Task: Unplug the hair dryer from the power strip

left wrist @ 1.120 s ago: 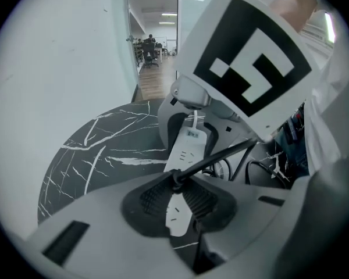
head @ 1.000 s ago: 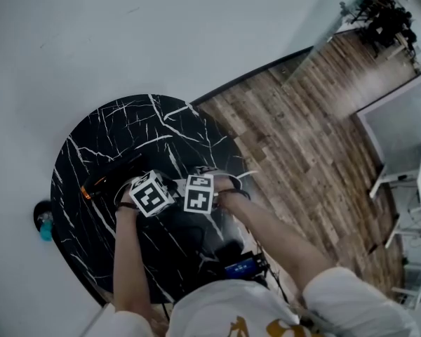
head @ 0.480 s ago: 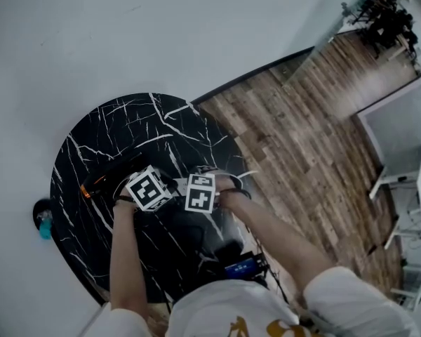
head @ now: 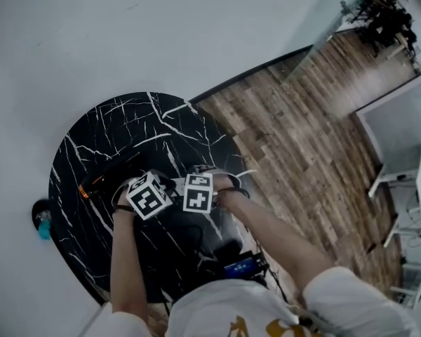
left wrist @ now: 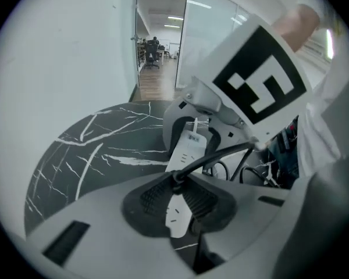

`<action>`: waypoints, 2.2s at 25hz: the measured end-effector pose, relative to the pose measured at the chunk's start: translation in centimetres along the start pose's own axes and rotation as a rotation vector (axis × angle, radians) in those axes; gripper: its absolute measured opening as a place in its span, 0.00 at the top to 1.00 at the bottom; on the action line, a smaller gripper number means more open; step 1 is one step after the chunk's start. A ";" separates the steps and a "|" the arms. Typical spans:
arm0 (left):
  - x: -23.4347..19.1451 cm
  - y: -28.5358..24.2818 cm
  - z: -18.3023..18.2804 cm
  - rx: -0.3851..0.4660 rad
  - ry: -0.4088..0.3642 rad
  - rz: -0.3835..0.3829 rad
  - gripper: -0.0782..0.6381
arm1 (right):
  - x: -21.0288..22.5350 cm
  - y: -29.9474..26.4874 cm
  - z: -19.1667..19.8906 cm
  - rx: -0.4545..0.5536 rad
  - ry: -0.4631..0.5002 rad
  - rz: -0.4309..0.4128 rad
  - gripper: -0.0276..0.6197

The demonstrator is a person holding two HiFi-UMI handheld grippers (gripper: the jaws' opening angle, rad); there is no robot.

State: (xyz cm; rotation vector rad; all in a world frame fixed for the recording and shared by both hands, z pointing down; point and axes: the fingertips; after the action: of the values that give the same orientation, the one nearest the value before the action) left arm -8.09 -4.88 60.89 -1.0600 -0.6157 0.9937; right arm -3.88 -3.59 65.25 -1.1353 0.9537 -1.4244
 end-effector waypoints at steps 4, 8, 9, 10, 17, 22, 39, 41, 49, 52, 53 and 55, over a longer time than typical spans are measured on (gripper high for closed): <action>-0.5 0.5 -0.6 0.027 0.058 0.100 0.81 | 0.1 0.0 -0.1 0.009 -0.008 -0.002 0.54; 0.0 0.4 -0.1 -0.005 -0.008 -0.013 0.82 | 0.2 -0.1 -0.2 0.009 -0.020 -0.004 0.54; 0.2 0.4 0.0 -0.015 -0.029 -0.045 0.82 | 0.1 0.0 -0.2 0.008 -0.018 -0.003 0.54; 0.4 0.5 0.0 -0.025 -0.043 -0.071 0.82 | 0.1 0.0 -0.2 0.003 -0.013 -0.001 0.54; 0.3 0.4 0.3 -0.043 0.009 0.034 0.82 | -0.1 -0.2 -0.3 -0.049 0.048 -0.002 0.54; -0.3 0.9 -0.7 -0.020 0.017 0.092 0.82 | 0.0 -0.1 -0.3 -0.031 0.035 -0.018 0.54; 0.5 0.8 -0.4 -0.060 -0.018 0.009 0.82 | 0.1 0.0 -0.2 -0.049 0.041 -0.016 0.54; 0.0 1.0 0.3 -0.075 -0.009 0.008 0.82 | 0.1 0.0 -0.5 -0.039 0.036 -0.016 0.54; 0.3 1.2 -0.3 -0.054 -0.017 0.028 0.82 | -0.1 0.1 -0.5 -0.030 0.031 -0.017 0.54; 0.3 0.9 0.3 -0.063 0.001 0.014 0.82 | 0.0 0.1 -0.6 -0.016 0.039 -0.020 0.54; 0.1 0.9 0.3 -0.055 0.008 0.019 0.82 | 0.0 0.1 -0.5 -0.010 0.036 -0.020 0.54; -0.1 0.9 0.1 -0.046 0.015 0.042 0.82 | 0.0 0.2 -0.4 0.003 0.030 -0.020 0.54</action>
State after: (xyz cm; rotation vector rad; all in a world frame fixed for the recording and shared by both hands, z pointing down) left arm -8.55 -4.81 60.13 -1.1240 -0.6079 1.0113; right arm -4.21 -3.63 65.01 -1.1269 0.9632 -1.4623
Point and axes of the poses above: the fingertips, and each gripper's own axes: y backward along the fingers, x to its right, z out of its underside, and after that the axes turned 6 degrees about -z, right-handed
